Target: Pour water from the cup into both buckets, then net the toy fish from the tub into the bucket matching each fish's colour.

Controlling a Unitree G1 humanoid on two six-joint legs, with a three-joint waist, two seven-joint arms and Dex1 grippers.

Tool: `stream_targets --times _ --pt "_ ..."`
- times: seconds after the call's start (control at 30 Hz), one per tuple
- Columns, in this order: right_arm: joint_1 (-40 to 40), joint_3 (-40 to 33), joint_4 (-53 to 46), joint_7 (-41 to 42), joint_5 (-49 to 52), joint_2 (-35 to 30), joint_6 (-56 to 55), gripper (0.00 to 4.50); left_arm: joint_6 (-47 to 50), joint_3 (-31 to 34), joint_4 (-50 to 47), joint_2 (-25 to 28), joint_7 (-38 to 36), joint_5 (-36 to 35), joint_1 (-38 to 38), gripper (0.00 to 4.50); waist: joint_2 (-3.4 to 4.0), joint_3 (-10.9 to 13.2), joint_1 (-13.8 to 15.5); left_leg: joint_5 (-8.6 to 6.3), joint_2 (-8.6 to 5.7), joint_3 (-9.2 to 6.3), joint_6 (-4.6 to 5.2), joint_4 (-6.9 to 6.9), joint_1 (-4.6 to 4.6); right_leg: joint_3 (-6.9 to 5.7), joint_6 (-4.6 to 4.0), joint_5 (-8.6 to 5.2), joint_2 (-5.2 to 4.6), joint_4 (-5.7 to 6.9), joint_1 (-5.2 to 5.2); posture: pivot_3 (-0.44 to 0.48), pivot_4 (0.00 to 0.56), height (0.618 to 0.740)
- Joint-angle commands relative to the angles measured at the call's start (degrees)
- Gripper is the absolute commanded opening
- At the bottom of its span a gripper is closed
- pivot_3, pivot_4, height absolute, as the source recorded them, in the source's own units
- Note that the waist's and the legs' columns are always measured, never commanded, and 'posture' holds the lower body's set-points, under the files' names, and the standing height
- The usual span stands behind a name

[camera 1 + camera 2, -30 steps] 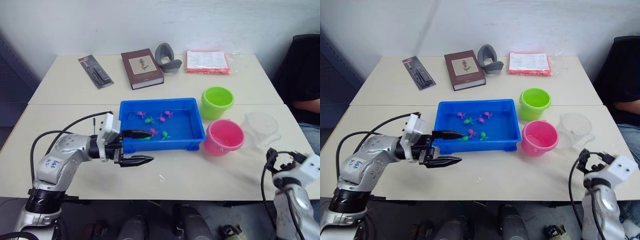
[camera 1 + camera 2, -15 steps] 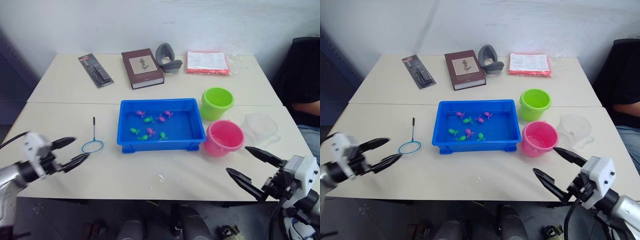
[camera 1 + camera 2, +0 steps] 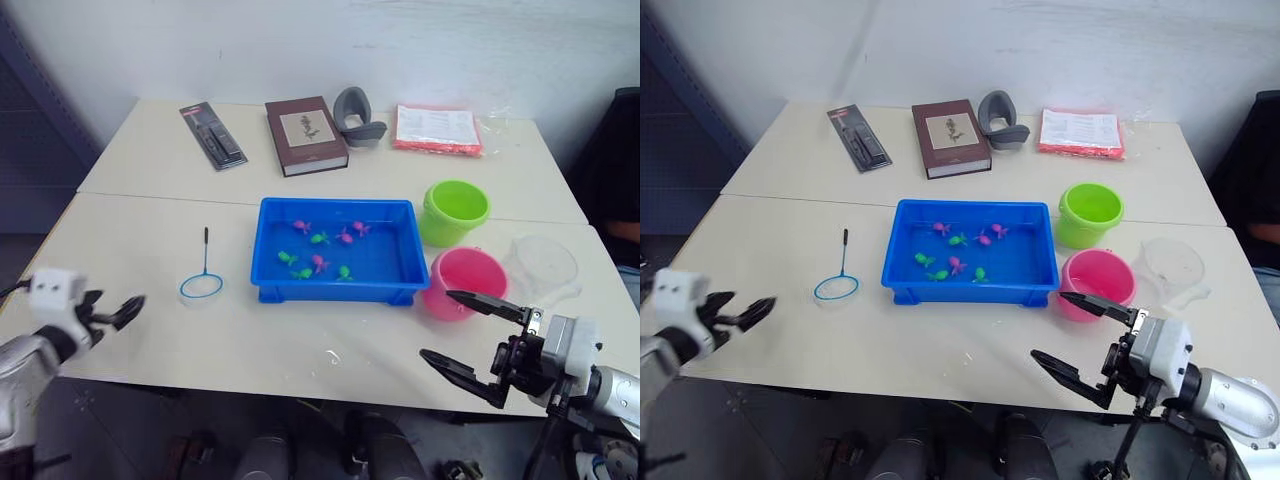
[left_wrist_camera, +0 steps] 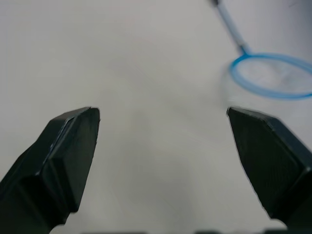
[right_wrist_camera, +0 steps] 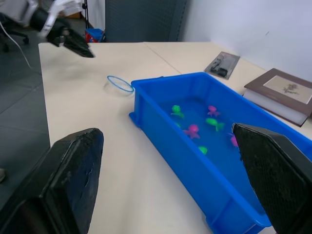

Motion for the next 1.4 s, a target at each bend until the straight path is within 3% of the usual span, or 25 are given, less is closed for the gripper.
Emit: stream_targets --times 0.03,0.2,0.37,0.53,0.63,0.9,0.93,1.03,1.2,1.27,1.4 --pt "-0.8 -0.2 0.1 -0.1 -0.1 -1.0 -0.5 4.45 8.0 -4.6 -3.0 -1.4 6.3 0.9 -7.3 4.5 0.0 0.0 -0.3 0.03 0.0 0.01 -0.06 0.01 0.0 -0.01 0.02 0.01 0.0 0.01 -0.01 0.0 0.15 0.74" --pt "-1.4 0.5 0.2 -1.2 -0.9 -0.9 -0.7 4.45 16.1 -12.1 3.9 -4.3 14.1 5.9 -19.4 4.5 -0.01 0.0 -0.6 0.26 -0.04 0.05 -0.46 0.02 0.03 -0.03 0.08 0.05 0.04 0.07 -0.01 0.0 0.15 0.74" --pt "-1.2 1.6 -0.7 -3.4 -1.7 0.4 -0.8 4.45 12.9 -16.5 14.8 -9.4 16.1 9.0 -26.7 4.5 -0.02 0.0 -0.4 0.31 -0.05 0.05 -0.54 0.04 0.02 -0.06 0.09 0.05 0.09 0.13 -0.02 0.0 0.15 0.74" --pt "-0.8 2.0 -2.0 -5.4 -1.6 0.8 -0.4 4.45 7.9 -20.7 21.9 -11.5 14.8 12.2 -29.4 4.5 -0.03 0.0 -0.2 0.34 -0.06 0.05 -0.58 0.09 0.01 -0.08 0.11 0.06 0.1 0.12 -0.01 0.0 0.15 0.74" --pt "-0.4 1.5 -2.9 -6.5 -0.8 0.6 0.2 4.5 5.2 -21.4 28.5 -12.4 15.1 13.8 -32.0 3.63 -0.02 0.0 0.1 0.39 -0.08 0.05 -0.63 0.11 0.04 -0.09 0.11 0.06 0.1 0.18 0.0 0.0 0.15 0.74" --pt "0.7 0.8 -3.0 -5.8 -0.8 -0.8 -0.1 4.5 5.0 -16.1 32.9 -14.1 15.9 12.5 -31.5 0.1 0.09 -0.1 0.1 0.47 -0.12 0.05 -0.63 0.12 0.12 -0.1 0.13 0.07 0.06 0.29 0.06 0.0 0.15 0.74" --pt "1.0 0.6 -3.0 -5.6 -0.8 -1.0 -0.1 4.5 4.3 -14.9 32.1 -13.7 15.3 11.8 -31.0 0.04 0.09 -0.1 0.0 0.47 -0.12 0.05 -0.64 0.12 0.12 -0.1 0.13 0.07 0.06 0.3 0.06 0.0 0.15 0.74" --pt "1.3 -0.1 -3.8 -6.1 0.5 -1.5 0.9 4.5 -2.4 -12.0 27.6 -10.6 8.9 9.6 -28.7 0.04 0.08 -0.1 -0.2 0.47 -0.12 0.05 -0.64 0.12 0.12 -0.09 0.13 0.07 0.06 0.29 0.05 0.0 0.15 0.74" --pt "-0.5 -2.1 -8.6 -10.8 9.3 -3.7 8.8 4.5 -17.8 -9.1 24.8 0.1 -16.2 3.0 -25.6 0.04 -0.24 0.0 -0.9 0.52 -0.03 0.02 -0.76 0.13 0.06 -0.12 0.07 0.05 0.06 0.39 -0.07 0.0 0.15 0.74" --pt "-2.3 -1.8 -10.5 -12.5 12.7 -6.6 13.5 4.5 -27.4 -10.9 26.8 4.8 -28.0 3.1 -26.8 0.04 -0.23 0.0 -0.9 0.53 -0.03 0.0 -0.77 0.14 0.08 -0.13 0.01 0.03 0.04 0.38 -0.05 0.0 0.15 0.74" --pt "-12.1 -0.8 -10.8 -22.4 18.5 -16.0 29.1 4.5 -33.9 -18.9 25.2 11.1 -50.7 2.4 -31.9 0.04 -0.2 0.0 -0.3 0.51 -0.09 0.01 -0.69 0.17 0.06 -0.17 -0.06 -0.01 -0.14 0.36 -0.03 0.0 0.15 0.74"
